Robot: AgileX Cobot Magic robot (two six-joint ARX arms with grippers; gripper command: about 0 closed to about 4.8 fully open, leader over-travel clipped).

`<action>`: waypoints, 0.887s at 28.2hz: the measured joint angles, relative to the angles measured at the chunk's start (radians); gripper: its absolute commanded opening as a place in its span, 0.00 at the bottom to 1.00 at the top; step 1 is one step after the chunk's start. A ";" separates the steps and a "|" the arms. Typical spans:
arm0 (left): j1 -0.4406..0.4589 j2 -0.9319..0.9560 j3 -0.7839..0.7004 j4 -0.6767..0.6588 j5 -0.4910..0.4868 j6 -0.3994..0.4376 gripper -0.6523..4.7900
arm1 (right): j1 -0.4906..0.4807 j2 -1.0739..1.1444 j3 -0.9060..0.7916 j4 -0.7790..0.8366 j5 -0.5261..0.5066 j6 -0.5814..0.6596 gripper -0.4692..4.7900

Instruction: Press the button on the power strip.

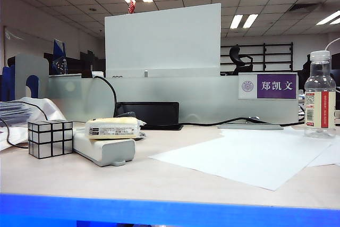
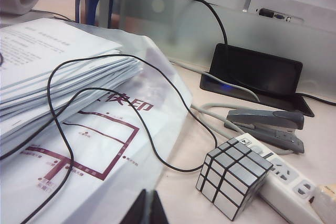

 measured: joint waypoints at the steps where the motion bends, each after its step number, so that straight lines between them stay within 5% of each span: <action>1: 0.000 0.000 0.000 0.000 0.000 0.000 0.11 | 0.002 0.000 0.000 0.002 0.000 -0.006 0.10; 25: 0.000 0.000 0.000 0.000 0.000 0.000 0.11 | 0.062 0.000 0.000 0.050 0.042 -0.023 0.10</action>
